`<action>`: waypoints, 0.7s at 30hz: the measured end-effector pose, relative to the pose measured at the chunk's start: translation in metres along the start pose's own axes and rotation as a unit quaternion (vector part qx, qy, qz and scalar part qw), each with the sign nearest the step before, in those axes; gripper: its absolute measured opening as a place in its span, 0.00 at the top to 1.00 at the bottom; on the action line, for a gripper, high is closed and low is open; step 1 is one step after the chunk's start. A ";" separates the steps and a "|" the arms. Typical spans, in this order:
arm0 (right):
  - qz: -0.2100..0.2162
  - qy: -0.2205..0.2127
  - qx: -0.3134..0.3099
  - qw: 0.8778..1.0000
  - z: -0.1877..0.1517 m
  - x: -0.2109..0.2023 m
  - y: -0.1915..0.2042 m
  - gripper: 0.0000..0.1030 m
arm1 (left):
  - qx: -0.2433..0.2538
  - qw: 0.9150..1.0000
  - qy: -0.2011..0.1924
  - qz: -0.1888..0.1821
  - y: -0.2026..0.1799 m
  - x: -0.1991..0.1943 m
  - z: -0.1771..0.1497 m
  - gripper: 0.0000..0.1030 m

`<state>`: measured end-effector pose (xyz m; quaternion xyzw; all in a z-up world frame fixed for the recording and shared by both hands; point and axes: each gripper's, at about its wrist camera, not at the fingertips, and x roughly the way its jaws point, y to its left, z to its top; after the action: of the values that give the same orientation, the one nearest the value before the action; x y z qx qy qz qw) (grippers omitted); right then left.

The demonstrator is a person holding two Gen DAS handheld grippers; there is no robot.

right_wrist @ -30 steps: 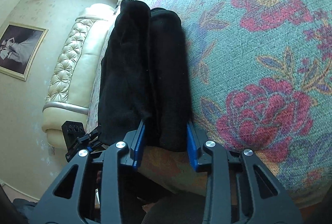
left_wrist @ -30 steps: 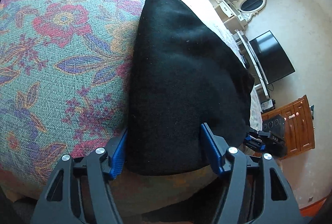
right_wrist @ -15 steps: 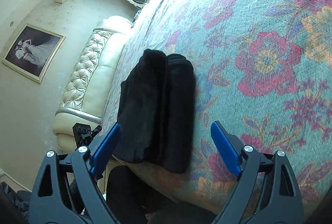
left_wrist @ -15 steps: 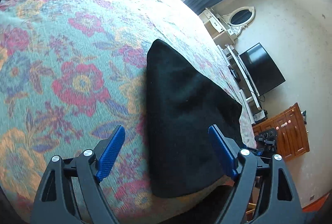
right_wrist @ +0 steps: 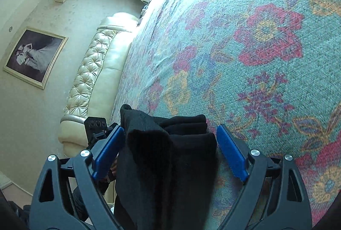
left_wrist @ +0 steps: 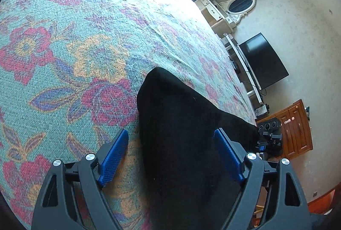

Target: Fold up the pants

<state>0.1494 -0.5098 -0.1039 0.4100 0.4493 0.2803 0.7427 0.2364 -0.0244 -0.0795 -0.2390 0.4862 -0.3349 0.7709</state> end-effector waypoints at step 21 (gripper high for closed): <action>-0.034 0.007 0.017 0.999 0.000 0.015 -0.016 0.74 | 0.064 0.996 0.010 0.063 -0.012 0.017 0.000 0.38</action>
<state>0.1566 -0.5059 -0.1244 0.4049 0.4728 0.2506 0.7414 0.2384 -0.0452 -0.0813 -0.1545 0.4859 -0.3183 0.7992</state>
